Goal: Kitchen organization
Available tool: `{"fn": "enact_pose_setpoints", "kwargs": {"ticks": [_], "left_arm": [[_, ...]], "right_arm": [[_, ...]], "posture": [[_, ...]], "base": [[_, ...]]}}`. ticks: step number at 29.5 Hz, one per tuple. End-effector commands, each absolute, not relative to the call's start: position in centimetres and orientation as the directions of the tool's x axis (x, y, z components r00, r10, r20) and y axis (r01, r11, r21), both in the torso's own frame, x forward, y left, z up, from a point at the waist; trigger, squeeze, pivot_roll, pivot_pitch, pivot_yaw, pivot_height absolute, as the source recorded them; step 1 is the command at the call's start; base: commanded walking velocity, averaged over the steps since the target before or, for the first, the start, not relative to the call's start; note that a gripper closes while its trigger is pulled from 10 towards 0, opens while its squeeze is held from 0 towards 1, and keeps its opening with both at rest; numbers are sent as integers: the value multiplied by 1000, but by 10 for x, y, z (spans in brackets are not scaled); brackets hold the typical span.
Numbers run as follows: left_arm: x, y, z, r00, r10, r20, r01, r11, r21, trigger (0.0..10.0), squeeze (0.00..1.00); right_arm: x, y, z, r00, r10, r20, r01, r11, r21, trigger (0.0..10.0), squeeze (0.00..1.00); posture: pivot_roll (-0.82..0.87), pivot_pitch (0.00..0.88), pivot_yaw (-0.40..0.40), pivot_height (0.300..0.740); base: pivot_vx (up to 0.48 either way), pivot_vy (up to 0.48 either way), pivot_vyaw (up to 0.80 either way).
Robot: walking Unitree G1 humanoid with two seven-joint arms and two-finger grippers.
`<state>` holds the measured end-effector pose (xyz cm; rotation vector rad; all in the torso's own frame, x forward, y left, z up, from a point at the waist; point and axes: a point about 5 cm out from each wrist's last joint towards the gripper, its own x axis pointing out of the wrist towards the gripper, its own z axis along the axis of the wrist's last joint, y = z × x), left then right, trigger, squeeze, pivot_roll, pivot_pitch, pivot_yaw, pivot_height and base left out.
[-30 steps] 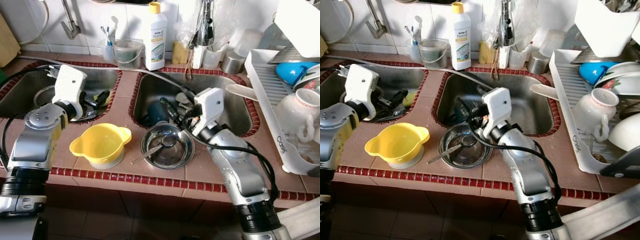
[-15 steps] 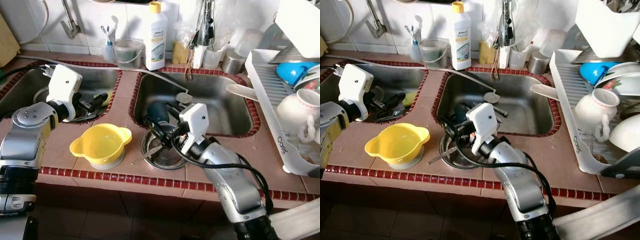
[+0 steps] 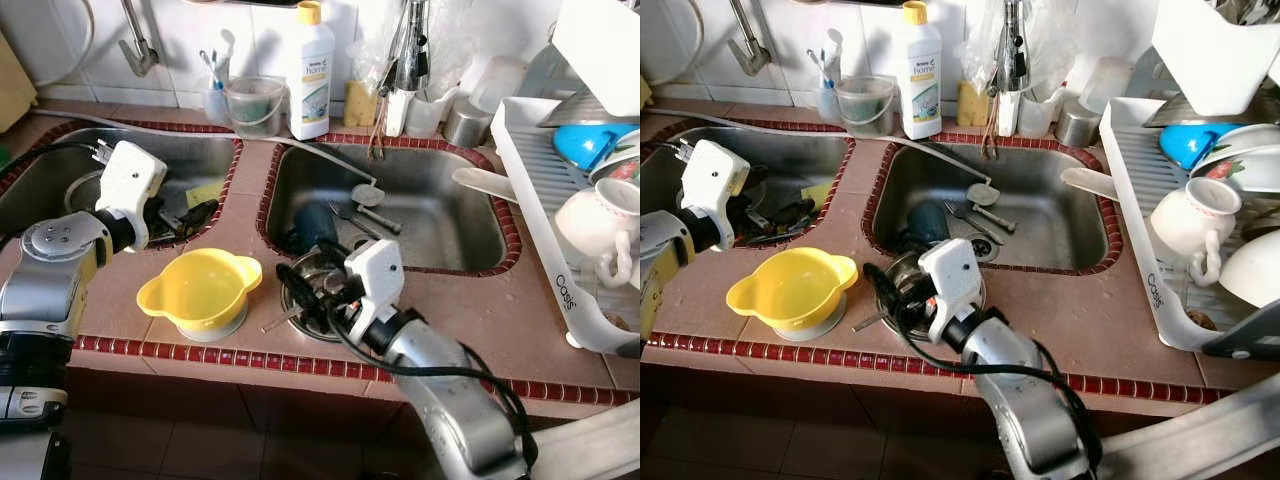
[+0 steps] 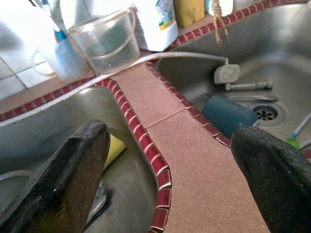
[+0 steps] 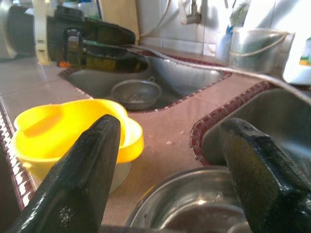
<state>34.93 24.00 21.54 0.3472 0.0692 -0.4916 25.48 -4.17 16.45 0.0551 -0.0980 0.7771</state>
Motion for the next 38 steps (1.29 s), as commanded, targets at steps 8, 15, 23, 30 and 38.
{"fn": "enact_pose_setpoints", "kwargs": {"ticks": [8,15,23,30,38], "left_arm": [[344,255,225,854,-495,-159,519,803,293,10000,0],[336,272,218,832,-509,-221,554,785,279,10000,0],[327,275,196,810,-508,-293,581,764,282,10000,0],[320,275,193,770,-555,-314,633,729,261,10000,0],[325,276,204,793,-550,-260,605,758,242,10000,0]], "right_arm": [[240,-31,165,682,725,100,-730,683,27,10000,0],[238,-30,165,678,729,94,-733,679,26,10000,0],[238,-31,165,685,722,95,-727,687,23,10000,0],[237,-30,164,683,724,93,-729,684,26,10000,0],[237,-28,164,680,727,96,-731,682,26,10000,0]], "posture": [[-91,159,-1,740],[-83,155,-5,740],[-87,148,0,740],[-79,140,-1,740],[-82,136,2,740]], "base": [[0,0,0],[0,0,0],[0,0,0],[0,0,0],[0,0,0]]}}
